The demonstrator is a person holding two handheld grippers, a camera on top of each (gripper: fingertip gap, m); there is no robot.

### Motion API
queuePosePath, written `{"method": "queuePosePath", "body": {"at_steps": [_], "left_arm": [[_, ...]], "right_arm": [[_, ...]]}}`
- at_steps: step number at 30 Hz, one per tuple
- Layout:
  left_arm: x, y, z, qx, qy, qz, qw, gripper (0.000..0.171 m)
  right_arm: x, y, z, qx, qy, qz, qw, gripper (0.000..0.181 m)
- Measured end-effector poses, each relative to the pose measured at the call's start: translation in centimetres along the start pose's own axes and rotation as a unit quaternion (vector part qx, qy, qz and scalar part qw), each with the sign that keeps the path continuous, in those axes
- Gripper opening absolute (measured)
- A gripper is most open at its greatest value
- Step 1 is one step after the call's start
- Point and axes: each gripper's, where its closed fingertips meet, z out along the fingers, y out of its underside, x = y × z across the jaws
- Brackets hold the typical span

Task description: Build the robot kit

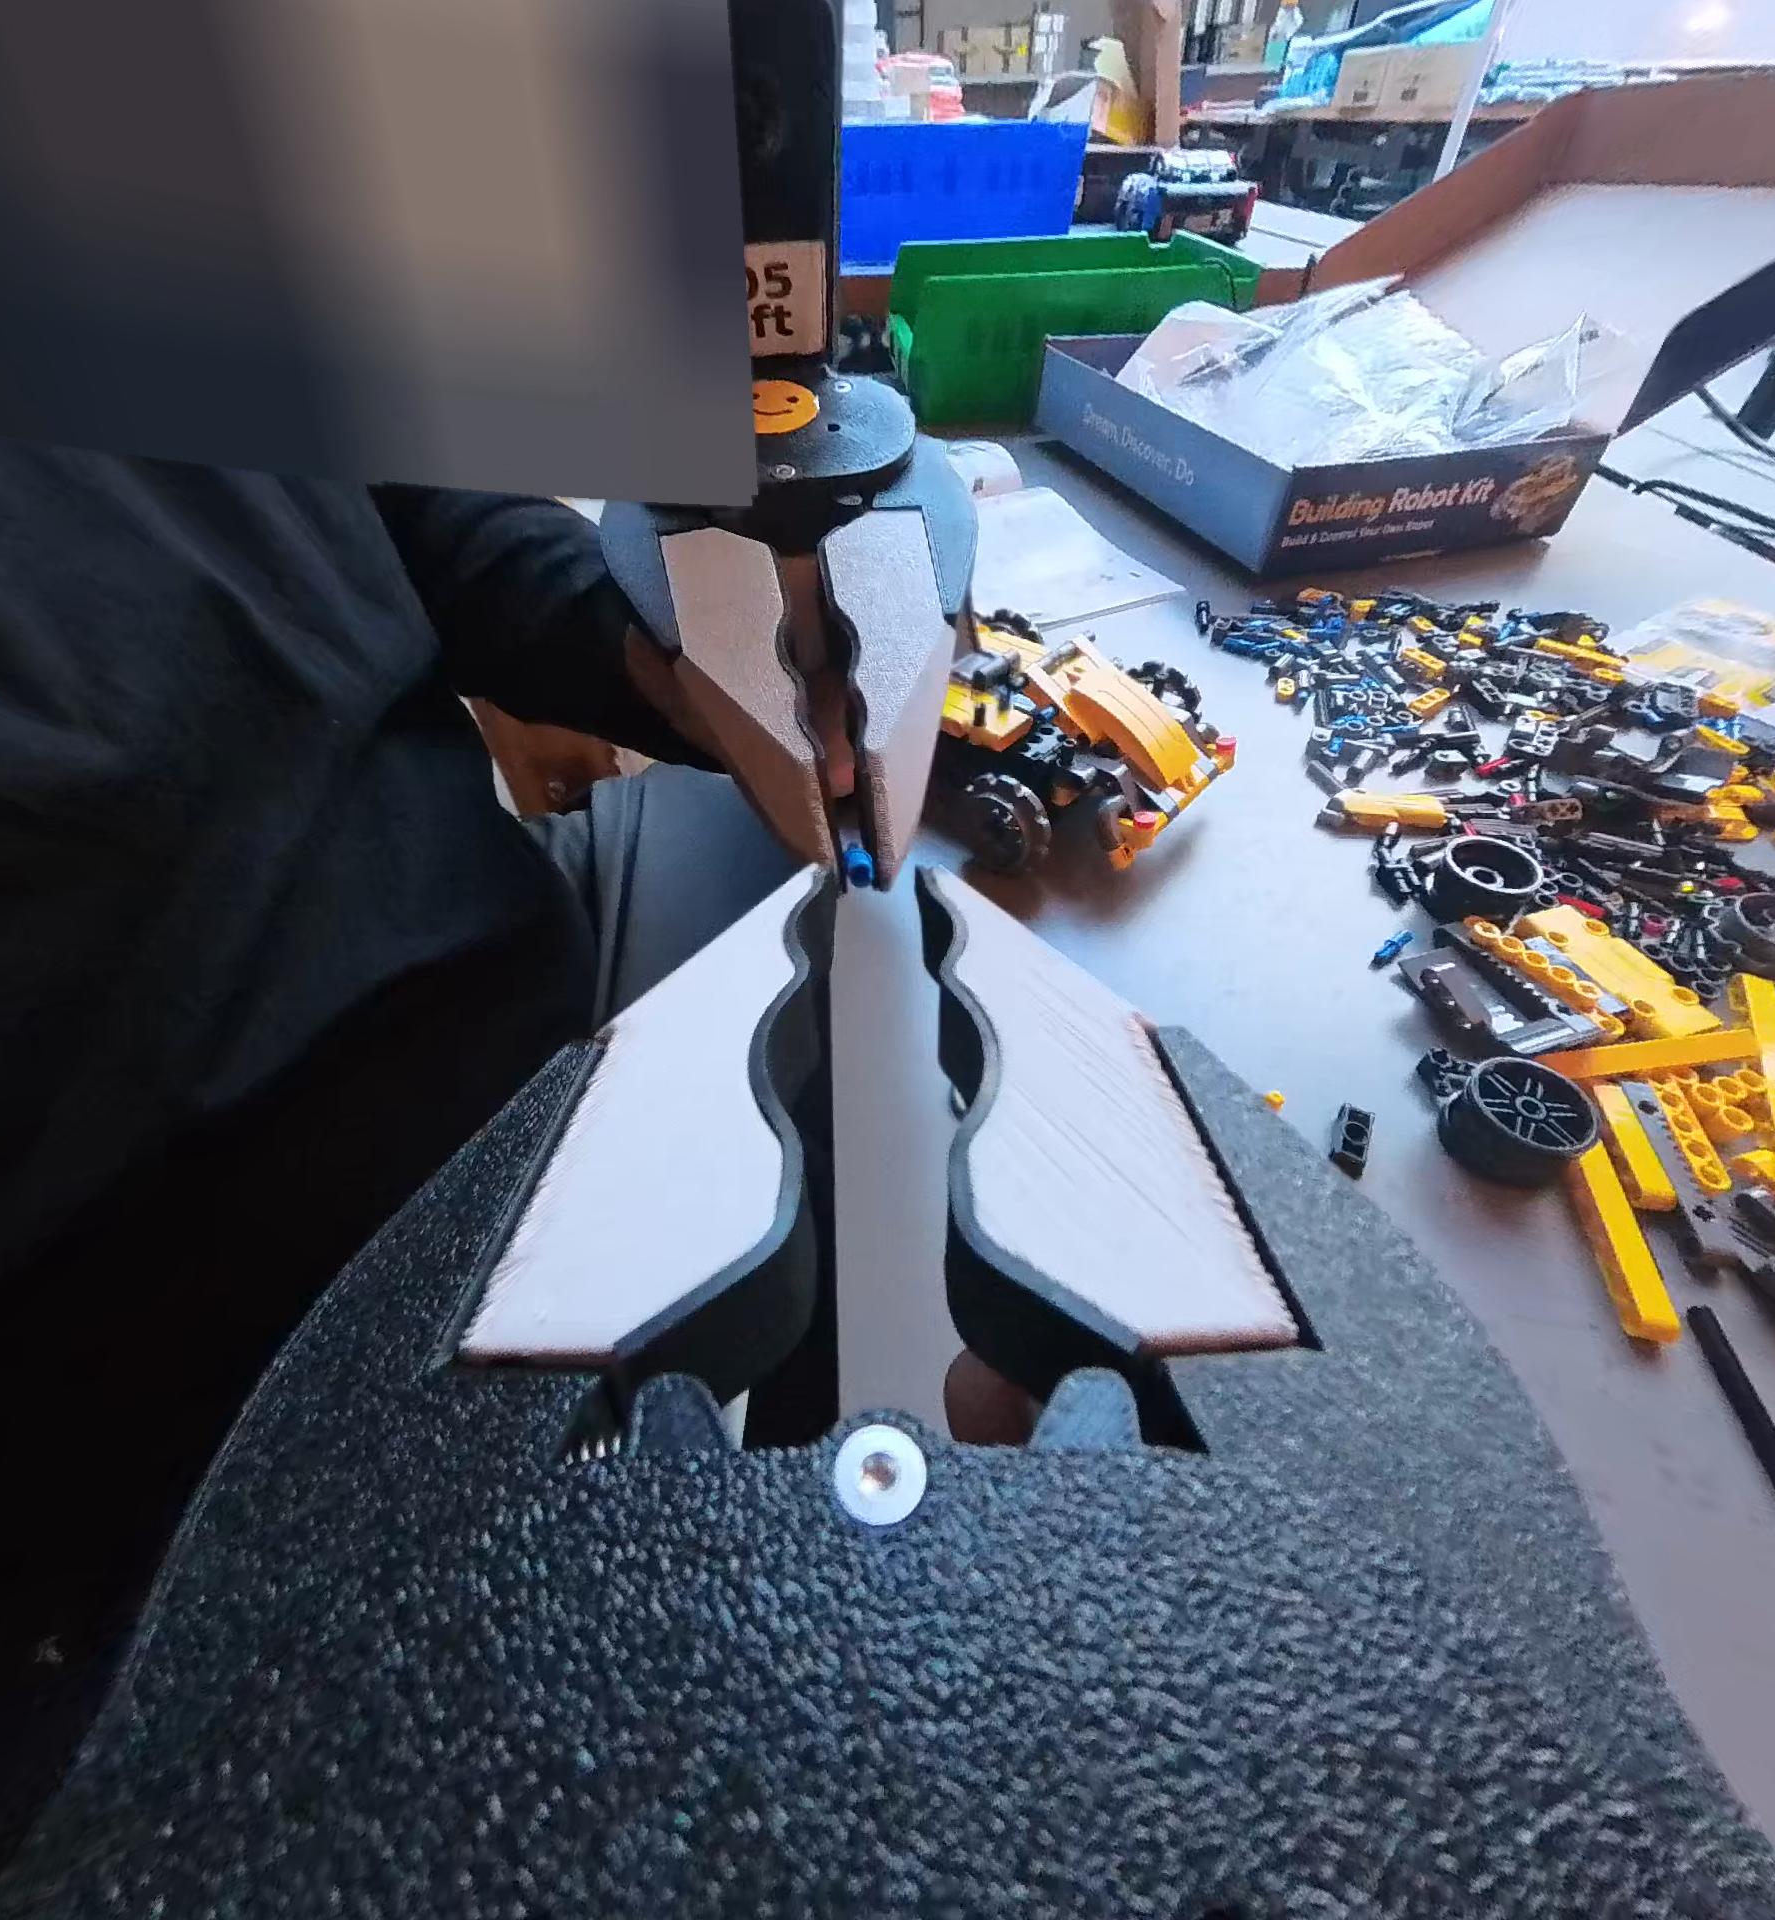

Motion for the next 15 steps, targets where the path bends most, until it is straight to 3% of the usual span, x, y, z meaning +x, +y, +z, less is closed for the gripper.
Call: {"method": "queuePosePath", "body": {"at_steps": [3, 15], "left_arm": [[0.2, -0.3, -0.1, 0.004, -0.003, 0.018, 1.0, 0.001], [0.4, 1.0, 0.5, -0.03, 0.0, 0.007, 1.0, 0.001]], "right_arm": [[-0.6, -0.4, -0.2, 0.006, -0.007, -0.008, 1.0, 0.003], [-0.7, 0.6, 0.0, -0.021, 0.001, -0.017, 1.0, 0.003]]}}
